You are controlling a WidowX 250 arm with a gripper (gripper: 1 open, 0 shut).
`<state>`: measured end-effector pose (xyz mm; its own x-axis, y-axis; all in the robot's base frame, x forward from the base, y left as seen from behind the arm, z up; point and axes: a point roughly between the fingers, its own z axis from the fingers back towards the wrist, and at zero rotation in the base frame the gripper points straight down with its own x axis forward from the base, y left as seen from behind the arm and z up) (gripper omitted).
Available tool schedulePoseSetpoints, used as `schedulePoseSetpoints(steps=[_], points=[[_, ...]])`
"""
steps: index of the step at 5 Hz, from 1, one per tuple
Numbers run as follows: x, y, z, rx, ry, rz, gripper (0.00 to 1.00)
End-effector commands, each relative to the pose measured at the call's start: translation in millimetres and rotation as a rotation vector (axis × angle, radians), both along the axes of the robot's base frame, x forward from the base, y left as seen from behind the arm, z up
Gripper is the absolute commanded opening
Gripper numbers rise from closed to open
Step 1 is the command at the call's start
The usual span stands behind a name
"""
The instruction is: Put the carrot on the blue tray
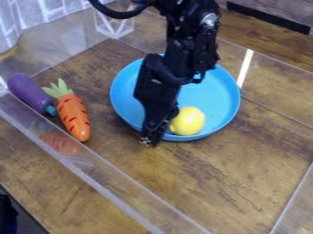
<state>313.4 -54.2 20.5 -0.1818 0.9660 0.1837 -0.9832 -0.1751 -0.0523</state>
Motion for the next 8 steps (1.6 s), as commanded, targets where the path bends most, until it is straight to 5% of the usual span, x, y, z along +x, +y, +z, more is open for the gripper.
schedulePoseSetpoints(steps=[1,2,5,8], points=[[-9.3,-18.1,-1.8,-0.003,0.026,-0.021,1.0],[-20.3,-18.6,4.8,0.002,0.029,-0.004,0.0],[-29.8,0.6,17.7,0.017,0.032,0.277,0.0],[-37.4,-2.5,39.8,0.027,0.03,0.357,0.0]])
